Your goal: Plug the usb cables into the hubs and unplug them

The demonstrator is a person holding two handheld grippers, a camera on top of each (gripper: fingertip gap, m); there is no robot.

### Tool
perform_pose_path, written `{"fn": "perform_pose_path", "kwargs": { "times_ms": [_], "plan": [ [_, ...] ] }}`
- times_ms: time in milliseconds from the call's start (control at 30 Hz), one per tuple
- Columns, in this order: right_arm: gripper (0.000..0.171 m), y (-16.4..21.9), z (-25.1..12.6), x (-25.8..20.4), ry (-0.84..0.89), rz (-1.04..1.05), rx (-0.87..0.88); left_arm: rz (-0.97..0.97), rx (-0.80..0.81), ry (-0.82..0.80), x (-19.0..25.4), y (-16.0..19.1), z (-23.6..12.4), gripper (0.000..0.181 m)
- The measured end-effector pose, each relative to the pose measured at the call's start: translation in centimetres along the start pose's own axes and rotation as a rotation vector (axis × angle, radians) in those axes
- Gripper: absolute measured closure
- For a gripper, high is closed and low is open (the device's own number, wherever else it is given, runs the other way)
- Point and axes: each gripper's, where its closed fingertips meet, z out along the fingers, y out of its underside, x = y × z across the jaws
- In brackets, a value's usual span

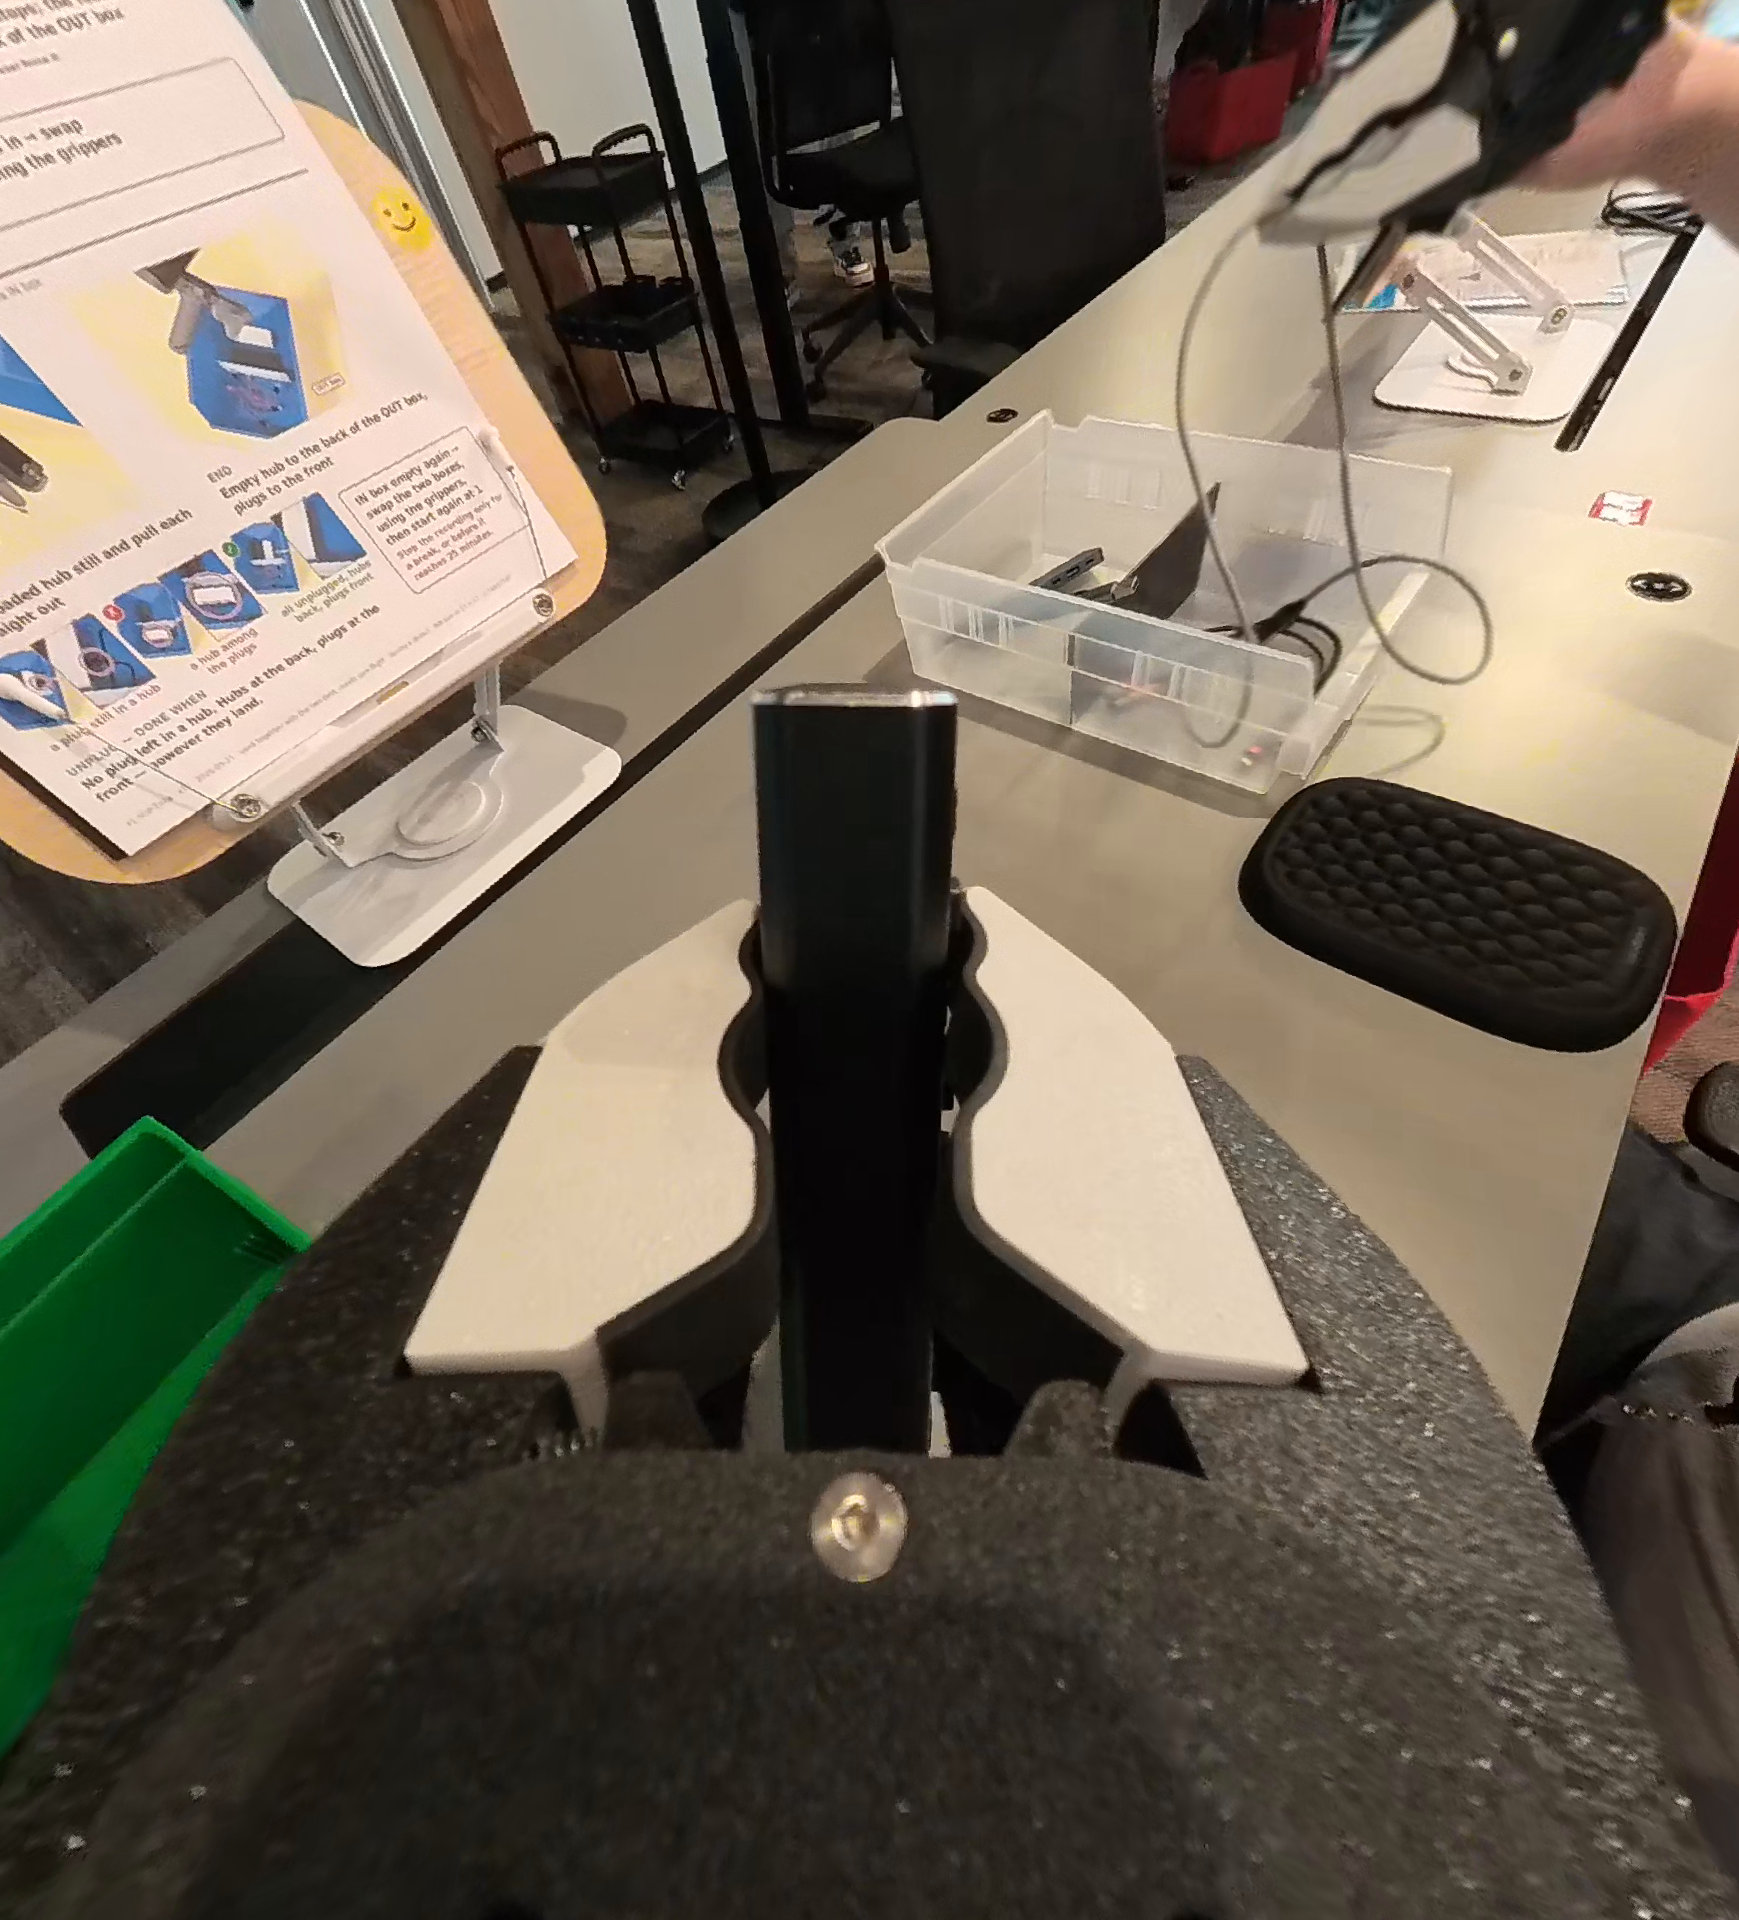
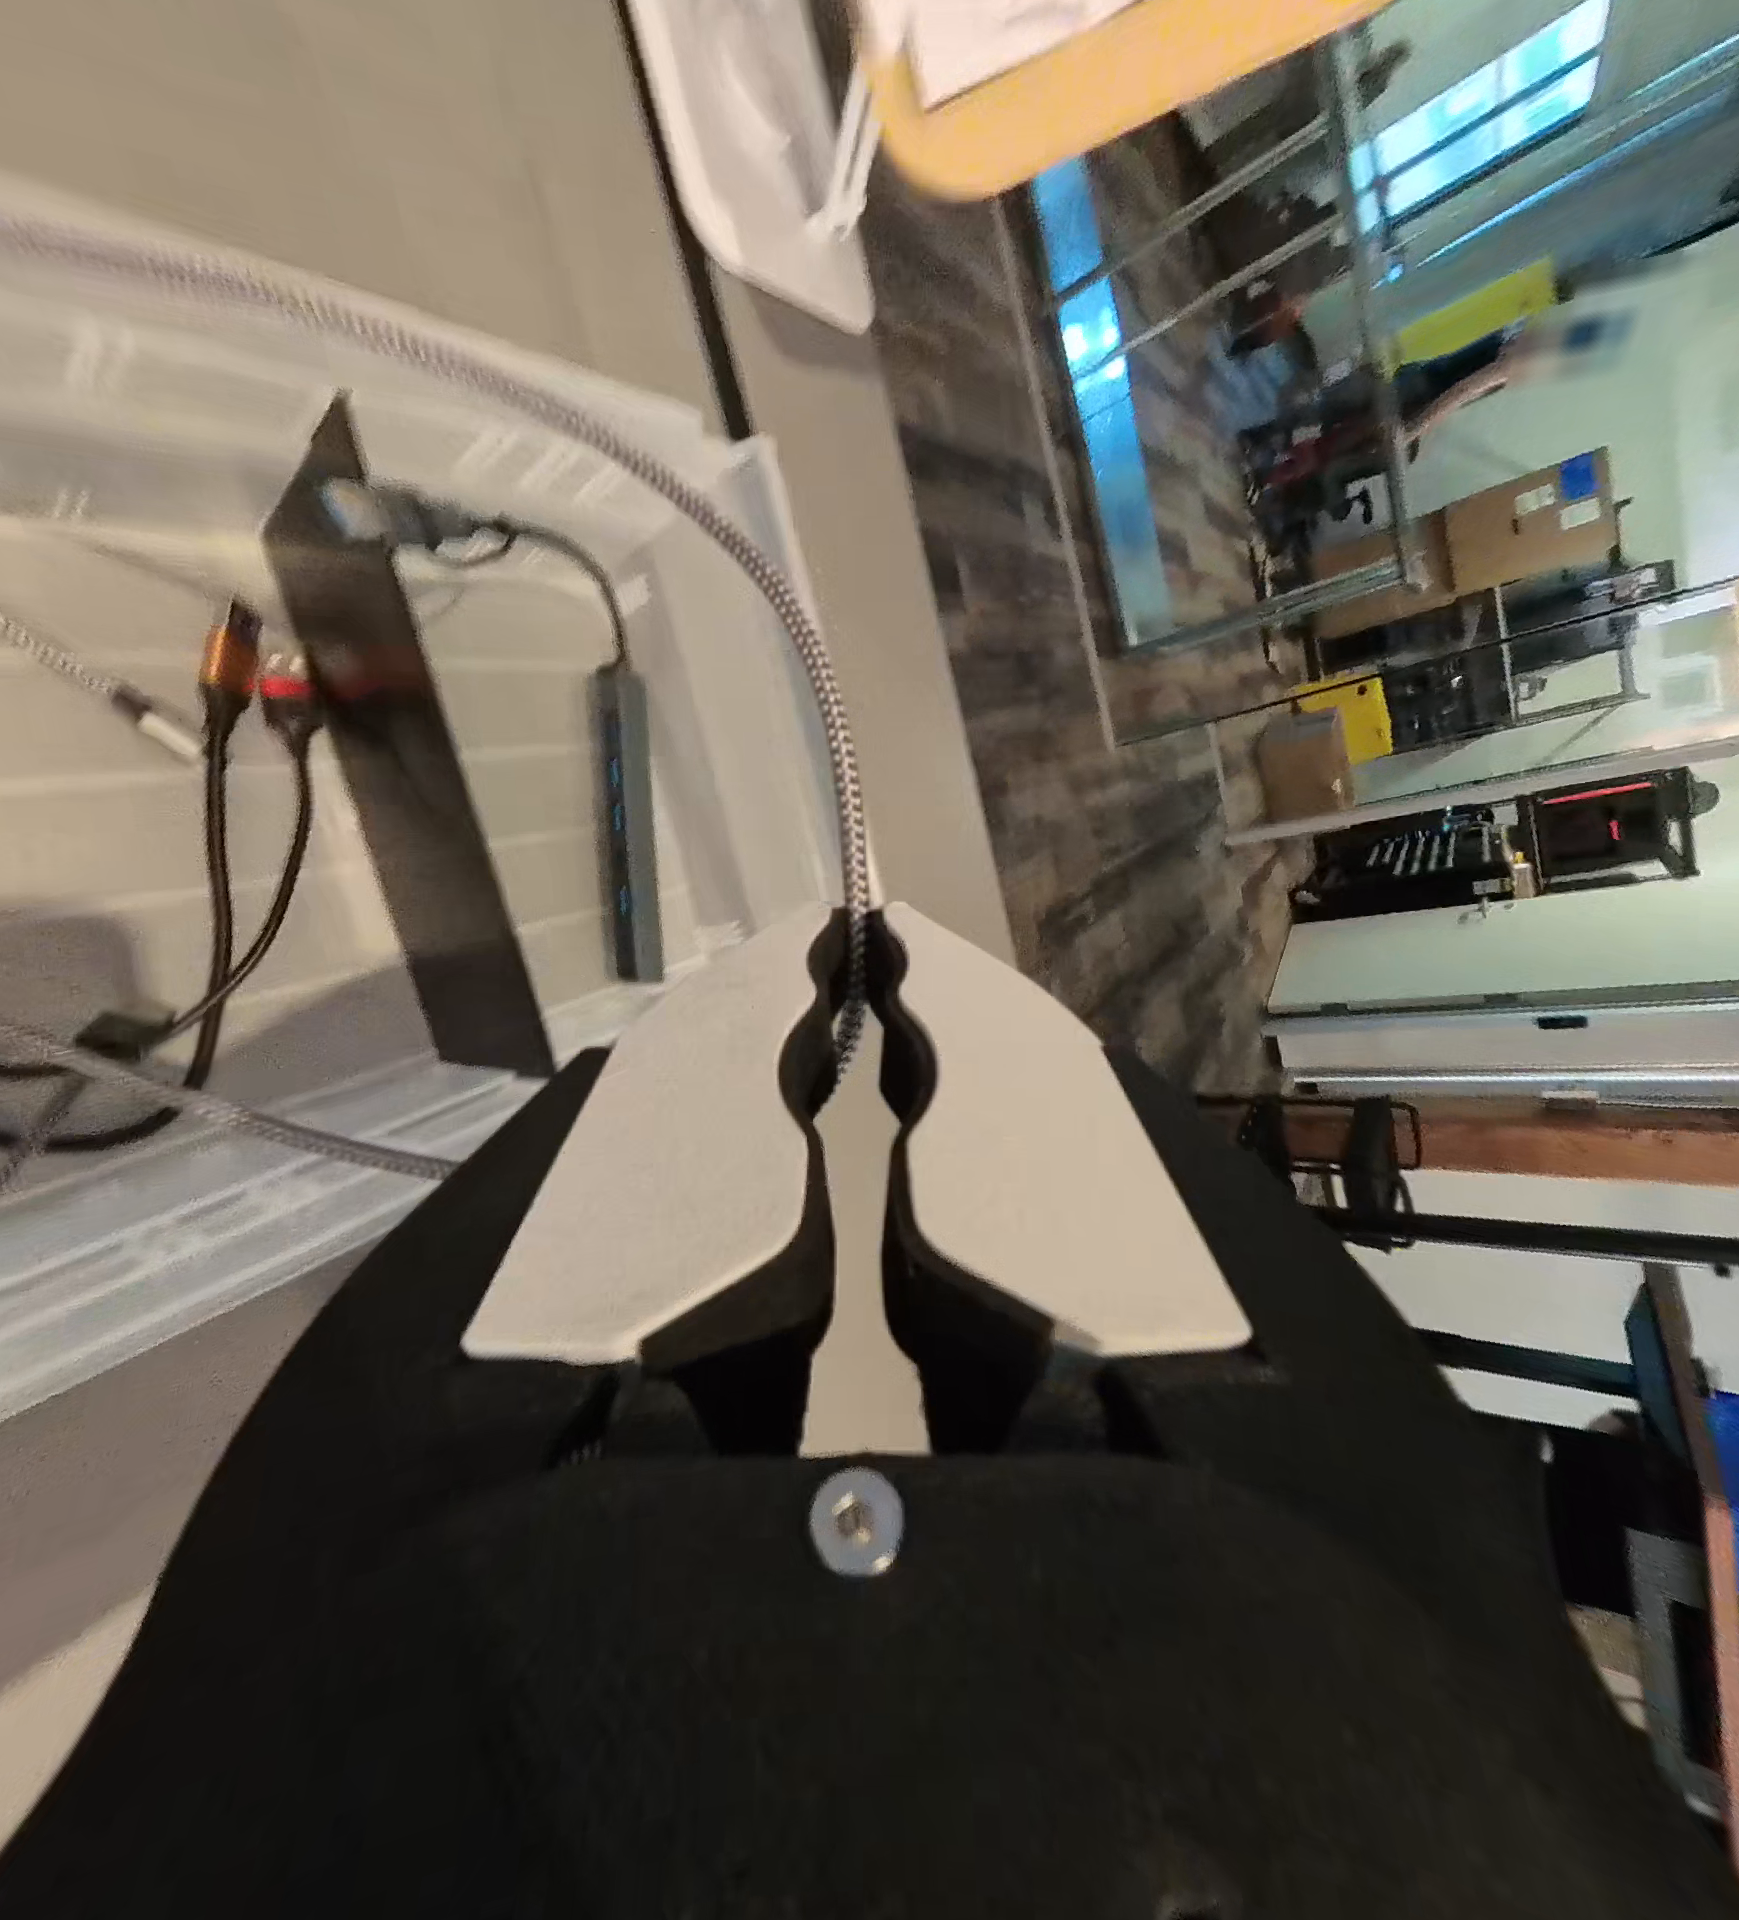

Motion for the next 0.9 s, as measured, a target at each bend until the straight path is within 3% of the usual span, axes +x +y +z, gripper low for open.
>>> {"fn": "perform_pose_path", "kwargs": {
  "times_ms": [267, 500, 600, 633, 700, 767, 900],
  "plan": [
    [0.168, 0.1, 3.0, -8.4, -0.277, -0.121, -0.089, -0.011, -0.001, 0.055, 1.5, 0.3, 1.9, 0.151],
    [0.168, 2.8, 6.5, -15.6, -0.657, -0.247, -0.364, 0.006, 0.000, 0.105, 3.4, -0.2, 3.2, 0.151],
    [0.166, 4.6, 7.4, -17.5, -0.753, -0.130, -0.529, 0.006, -0.004, 0.109, 3.6, -0.2, 3.1, 0.151],
    [0.164, 4.8, 7.6, -17.8, -0.763, -0.066, -0.557, 0.007, -0.007, 0.109, 3.6, -0.1, 3.0, 0.151],
    [0.143, 4.7, 8.0, -17.4, -0.719, 0.040, -0.552, 0.007, -0.010, 0.107, 3.5, 0.0, 2.8, 0.151],
    [0.141, 3.2, 7.6, -16.2, -0.658, 0.117, -0.466, 0.004, -0.011, 0.103, 3.3, 0.1, 2.4, 0.151],
    [0.118, -1.7, 3.1, -10.3, -0.322, 0.389, -0.224, -0.001, -0.002, 0.093, 2.7, 0.3, 1.8, 0.151]
  ]
}}
